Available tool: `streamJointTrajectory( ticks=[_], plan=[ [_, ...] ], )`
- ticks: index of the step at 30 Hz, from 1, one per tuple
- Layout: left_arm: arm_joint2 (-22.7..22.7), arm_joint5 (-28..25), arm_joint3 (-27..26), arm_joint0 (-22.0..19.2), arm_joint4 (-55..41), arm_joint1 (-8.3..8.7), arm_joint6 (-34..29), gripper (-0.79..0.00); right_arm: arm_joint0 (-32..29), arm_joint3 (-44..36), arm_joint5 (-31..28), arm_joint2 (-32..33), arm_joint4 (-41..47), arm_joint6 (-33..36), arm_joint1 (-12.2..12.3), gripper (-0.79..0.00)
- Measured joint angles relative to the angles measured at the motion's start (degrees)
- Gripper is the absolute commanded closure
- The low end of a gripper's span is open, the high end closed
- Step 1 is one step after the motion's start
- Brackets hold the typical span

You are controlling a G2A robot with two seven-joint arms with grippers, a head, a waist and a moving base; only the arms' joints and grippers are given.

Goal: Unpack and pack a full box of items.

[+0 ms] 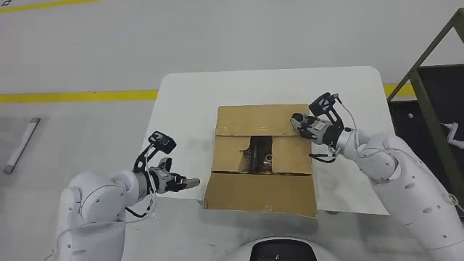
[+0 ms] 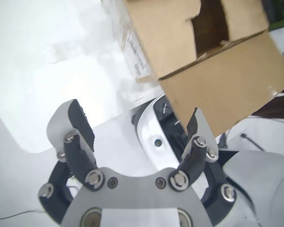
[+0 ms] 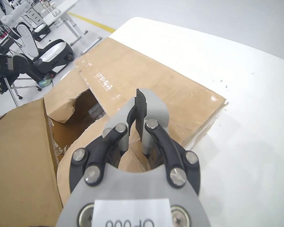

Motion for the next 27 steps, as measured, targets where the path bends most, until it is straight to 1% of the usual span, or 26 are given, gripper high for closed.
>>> streamJointTrajectory(
  ticks=[3,6,9,11,14,17,23,27],
  plan=[
    [1.9,-2.6,-1.3,4.2,7.0,1.48,3.9,-0.785,-0.1,-0.1,0.4,0.0,0.3,0.0,0.0,0.000],
    [2.9,-4.2,-2.0,6.9,7.8,2.54,5.7,-0.785,-0.1,-0.2,0.6,-0.1,0.4,0.1,0.0,0.000],
    [4.7,-5.7,-2.7,8.5,8.9,3.38,7.2,-0.785,-0.2,-0.3,0.8,-0.1,0.9,0.1,0.0,0.000],
    [5.1,-5.9,-2.9,8.5,7.4,3.59,7.5,-0.785,-0.2,-0.5,0.9,-0.2,1.0,0.2,0.1,0.000],
    [5.8,-5.7,-3.6,7.7,4.8,3.70,7.7,-0.785,-0.2,-0.9,1.1,-0.3,1.0,0.5,0.1,0.000],
    [6.6,-4.2,-3.8,6.1,2.1,3.71,8.7,-0.785,0.0,-1.4,1.4,-0.3,1.2,0.5,0.1,0.000],
    [9.1,-0.9,-2.5,1.1,-1.5,3.51,12.1,-0.785,0.5,-2.3,2.0,0.4,1.2,0.4,0.2,0.000],
    [11.2,1.5,-0.6,-2.8,-1.3,3.26,15.7,-0.785,0.8,-3.0,4.3,2.4,0.7,-1.1,0.4,0.000]
  ],
)
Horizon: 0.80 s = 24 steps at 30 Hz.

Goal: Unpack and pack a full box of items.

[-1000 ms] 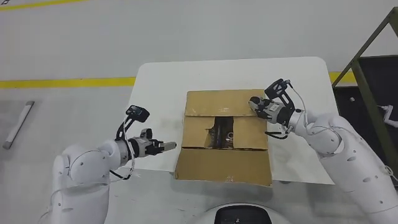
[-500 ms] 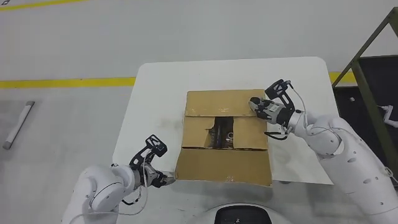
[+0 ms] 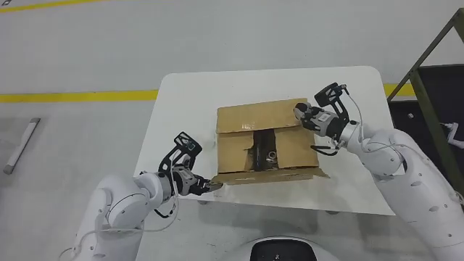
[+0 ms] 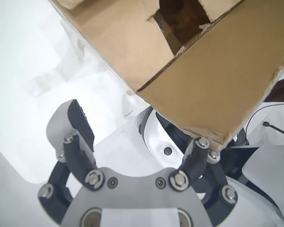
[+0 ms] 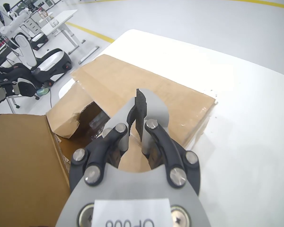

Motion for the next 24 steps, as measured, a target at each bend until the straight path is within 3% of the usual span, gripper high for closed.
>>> streamJointTrajectory(
  ticks=[4,13,16,24],
  plan=[
    [3.1,2.4,2.8,-4.1,1.6,-0.41,2.9,-0.785,0.8,-1.0,3.2,2.9,0.6,-1.3,0.2,0.000],
    [11.4,11.0,11.5,-10.9,8.8,-1.61,5.5,-0.785,0.5,-5.3,1.0,6.8,-4.9,-3.4,1.1,0.000],
    [13.5,14.0,13.8,-12.2,12.3,-1.91,5.5,-0.785,-1.4,-7.3,1.5,5.0,-8.4,-5.2,1.0,0.000],
    [15.3,14.6,15.6,-13.6,15.1,-2.30,6.9,-0.785,-4.1,-5.7,1.5,-4.0,-19.4,-10.4,0.2,0.000]
  ],
)
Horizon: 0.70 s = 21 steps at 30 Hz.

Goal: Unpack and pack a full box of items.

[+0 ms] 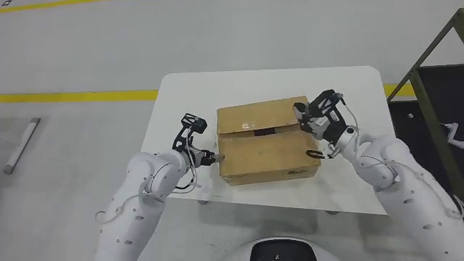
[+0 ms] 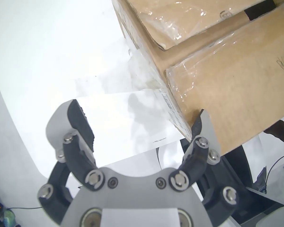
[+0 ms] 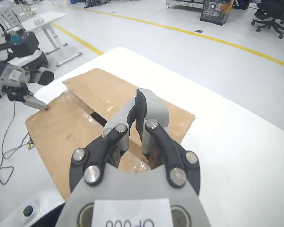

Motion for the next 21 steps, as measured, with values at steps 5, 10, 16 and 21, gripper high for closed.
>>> streamJointTrajectory(
  ticks=[5,10,16,21],
  plan=[
    [-1.1,0.2,-0.8,0.2,-0.3,0.10,-0.4,-0.785,1.1,4.6,2.3,-4.8,-6.6,-3.5,-0.8,0.000],
    [-3.8,-0.3,-3.2,1.4,-1.3,0.57,-1.9,-0.785,1.8,6.5,3.6,-6.9,-6.4,-3.6,-1.5,0.000],
    [-9.5,2.2,-6.7,5.6,-0.4,1.55,-4.5,-0.785,2.0,6.7,4.3,-7.4,-6.5,-3.5,-1.8,0.000],
    [-10.1,3.0,-7.0,6.2,-0.3,1.62,-4.7,-0.785,1.8,6.9,4.4,-7.4,-6.7,-3.5,-2.0,0.000]
  ],
)
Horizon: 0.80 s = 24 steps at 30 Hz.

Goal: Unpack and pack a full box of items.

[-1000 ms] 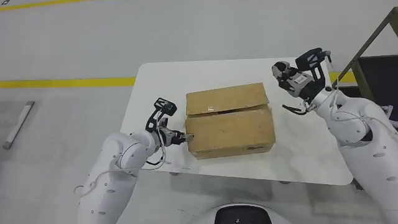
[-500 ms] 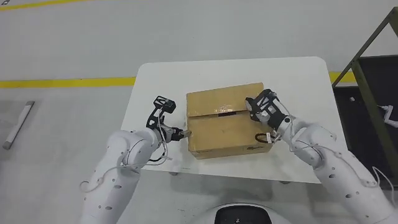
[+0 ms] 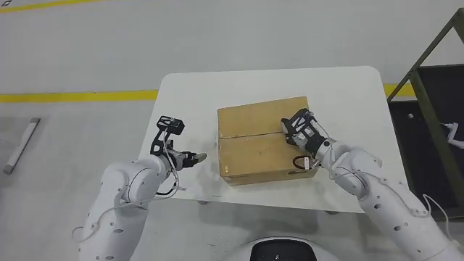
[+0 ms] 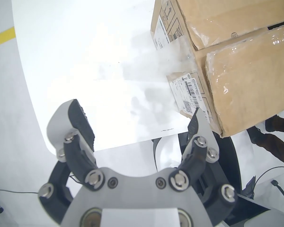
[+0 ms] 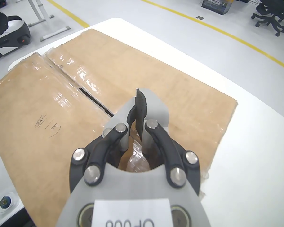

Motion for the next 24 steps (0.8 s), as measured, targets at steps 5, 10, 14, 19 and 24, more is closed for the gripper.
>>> streamJointTrajectory(
  ticks=[5,10,14,19,24],
  plan=[
    [0.0,0.0,0.0,0.0,0.0,0.00,0.0,-0.785,-0.3,-0.2,0.2,0.9,1.1,0.3,-0.1,0.000],
    [0.7,-2.6,0.1,1.0,2.1,0.15,2.7,-0.785,-0.7,-0.8,0.1,1.7,2.5,1.2,-0.1,0.000],
    [1.9,-6.7,1.4,3.1,10.1,0.35,10.3,-0.785,-1.1,-1.3,0.1,2.1,2.9,1.7,-0.2,0.000],
    [4.2,-7.6,4.4,6.0,18.2,0.32,20.5,-0.785,-1.7,-1.8,0.2,2.6,3.4,2.3,-0.2,0.000],
    [6.3,-5.8,8.0,8.6,25.6,-0.02,32.5,-0.785,-2.5,-2.7,0.0,3.1,3.4,2.8,-0.1,0.000]
  ],
)
